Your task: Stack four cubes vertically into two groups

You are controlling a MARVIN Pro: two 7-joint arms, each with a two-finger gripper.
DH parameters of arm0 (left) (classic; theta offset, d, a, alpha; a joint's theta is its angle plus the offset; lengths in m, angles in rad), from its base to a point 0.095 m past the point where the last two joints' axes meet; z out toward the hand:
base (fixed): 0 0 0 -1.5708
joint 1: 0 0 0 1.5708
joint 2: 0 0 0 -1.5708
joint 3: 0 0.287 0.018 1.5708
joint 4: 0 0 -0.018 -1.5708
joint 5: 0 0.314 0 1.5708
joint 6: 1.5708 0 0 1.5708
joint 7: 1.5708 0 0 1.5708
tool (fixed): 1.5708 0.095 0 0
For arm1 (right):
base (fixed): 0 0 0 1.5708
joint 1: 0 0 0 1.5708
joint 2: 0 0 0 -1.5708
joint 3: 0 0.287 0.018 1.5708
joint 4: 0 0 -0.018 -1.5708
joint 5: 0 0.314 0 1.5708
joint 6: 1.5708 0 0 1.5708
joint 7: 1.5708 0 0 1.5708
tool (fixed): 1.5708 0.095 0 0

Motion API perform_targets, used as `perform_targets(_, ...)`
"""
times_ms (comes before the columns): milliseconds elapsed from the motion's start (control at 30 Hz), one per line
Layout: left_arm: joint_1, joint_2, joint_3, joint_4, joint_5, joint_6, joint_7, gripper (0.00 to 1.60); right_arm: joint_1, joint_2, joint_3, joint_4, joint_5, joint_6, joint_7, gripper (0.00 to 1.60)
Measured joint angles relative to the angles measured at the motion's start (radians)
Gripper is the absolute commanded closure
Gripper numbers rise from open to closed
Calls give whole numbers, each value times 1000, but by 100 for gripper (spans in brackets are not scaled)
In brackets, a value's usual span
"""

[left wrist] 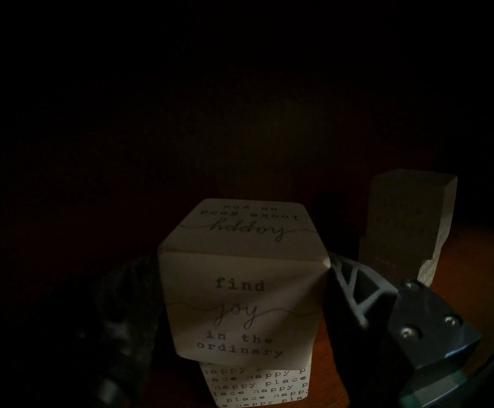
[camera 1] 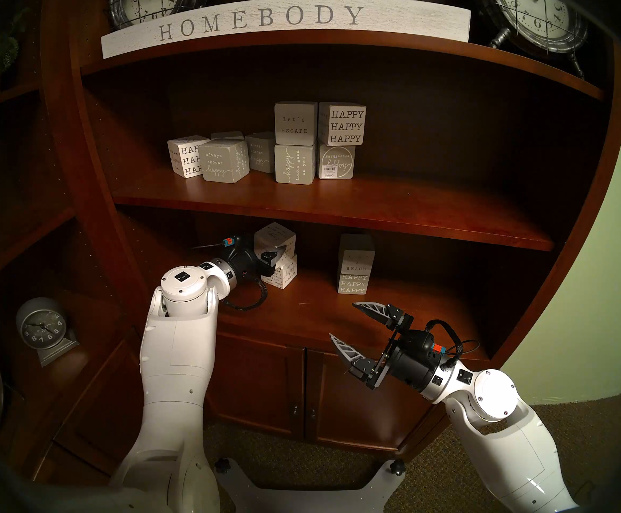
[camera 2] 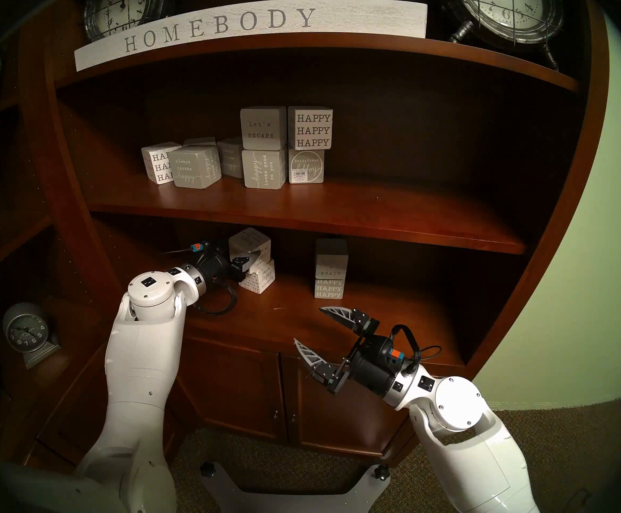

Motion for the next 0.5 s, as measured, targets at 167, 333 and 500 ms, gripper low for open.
perform_targets(167, -3, -2, 2, 0, -7, 2, -5, 160, 0, 0, 0, 0, 0, 0, 0, 0)
perform_targets(333, -7, -5, 4, 5, -8, 3, -14, 160, 0, 0, 0, 0, 0, 0, 0, 0)
perform_targets(500, -10, -7, 3, 16, -9, 4, -14, 160, 0, -1, 0, 0, 0, 0, 1, 0)
